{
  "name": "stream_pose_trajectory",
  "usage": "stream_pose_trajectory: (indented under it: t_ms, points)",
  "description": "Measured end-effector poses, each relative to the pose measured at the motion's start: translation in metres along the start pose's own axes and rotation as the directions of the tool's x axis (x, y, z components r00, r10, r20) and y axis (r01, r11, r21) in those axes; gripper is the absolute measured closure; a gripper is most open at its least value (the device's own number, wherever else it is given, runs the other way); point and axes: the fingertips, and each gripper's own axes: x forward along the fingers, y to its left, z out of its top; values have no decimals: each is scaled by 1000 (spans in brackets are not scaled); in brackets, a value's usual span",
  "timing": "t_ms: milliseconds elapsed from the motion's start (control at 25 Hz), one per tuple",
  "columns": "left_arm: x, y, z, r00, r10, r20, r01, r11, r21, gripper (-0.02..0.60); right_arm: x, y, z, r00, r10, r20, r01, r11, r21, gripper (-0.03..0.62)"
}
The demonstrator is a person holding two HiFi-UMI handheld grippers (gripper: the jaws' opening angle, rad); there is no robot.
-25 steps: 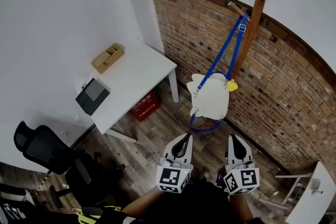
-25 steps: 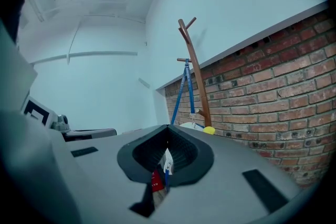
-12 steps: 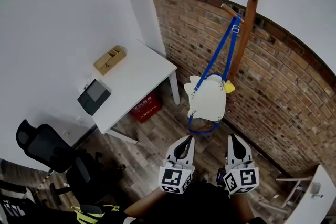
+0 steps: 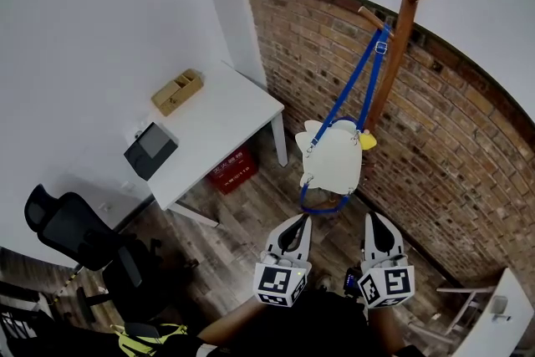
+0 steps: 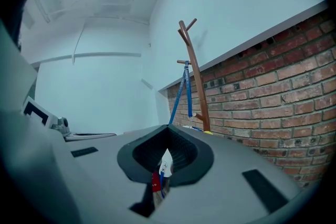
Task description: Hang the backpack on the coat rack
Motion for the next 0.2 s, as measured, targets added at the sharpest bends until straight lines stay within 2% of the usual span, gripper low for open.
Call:
stream_pose_trajectory:
  t_ms: [200]
  points:
    - [1,2,-1,1000,0,-3,0,1000,-1,574,2,-1,0,1000,1,-2,-1,1000,-3,582]
